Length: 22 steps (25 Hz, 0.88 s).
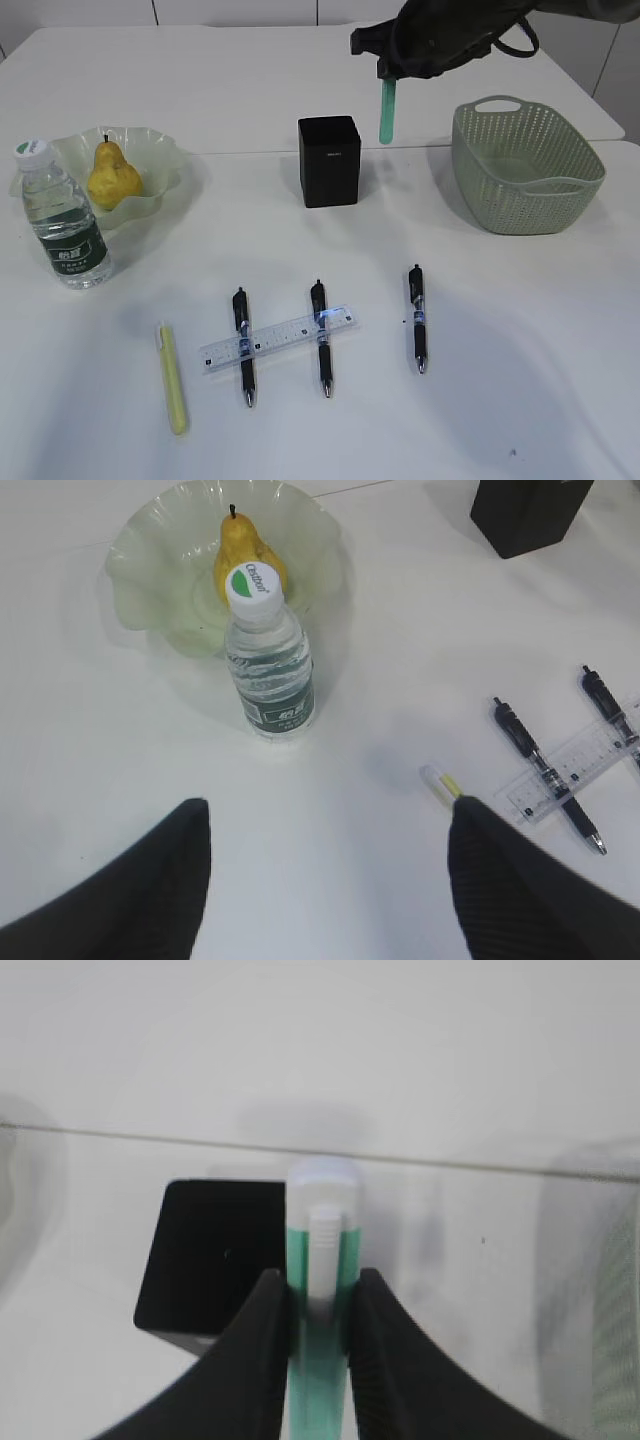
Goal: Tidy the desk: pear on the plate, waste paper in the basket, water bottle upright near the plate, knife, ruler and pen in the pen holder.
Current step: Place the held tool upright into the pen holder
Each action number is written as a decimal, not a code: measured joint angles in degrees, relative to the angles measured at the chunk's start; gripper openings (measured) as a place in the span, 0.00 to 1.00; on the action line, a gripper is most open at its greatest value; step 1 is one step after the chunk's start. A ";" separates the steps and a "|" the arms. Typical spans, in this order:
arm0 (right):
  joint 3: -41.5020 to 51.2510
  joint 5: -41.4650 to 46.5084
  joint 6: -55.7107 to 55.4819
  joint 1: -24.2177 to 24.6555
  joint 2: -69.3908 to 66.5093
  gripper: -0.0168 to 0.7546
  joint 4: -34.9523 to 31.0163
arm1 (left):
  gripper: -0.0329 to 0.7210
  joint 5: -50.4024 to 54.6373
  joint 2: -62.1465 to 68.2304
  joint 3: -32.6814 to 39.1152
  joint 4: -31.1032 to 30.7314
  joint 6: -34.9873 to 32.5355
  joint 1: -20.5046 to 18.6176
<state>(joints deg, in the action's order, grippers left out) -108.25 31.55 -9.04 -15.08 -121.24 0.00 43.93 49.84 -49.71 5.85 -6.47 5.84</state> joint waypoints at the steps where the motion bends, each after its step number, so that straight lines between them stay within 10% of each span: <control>1: 0.00 -2.05 0.37 0.00 0.00 0.22 0.00 | 0.73 0.00 0.00 0.00 0.00 0.00 0.00; 22: 0.00 -26.15 3.74 -2.16 -5.68 0.22 8.87 | 0.73 0.00 0.00 0.00 0.10 0.00 0.00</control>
<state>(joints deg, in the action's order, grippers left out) -108.25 5.40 -5.30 -17.24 -126.92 8.87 43.93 49.84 -49.71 5.95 -6.47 5.84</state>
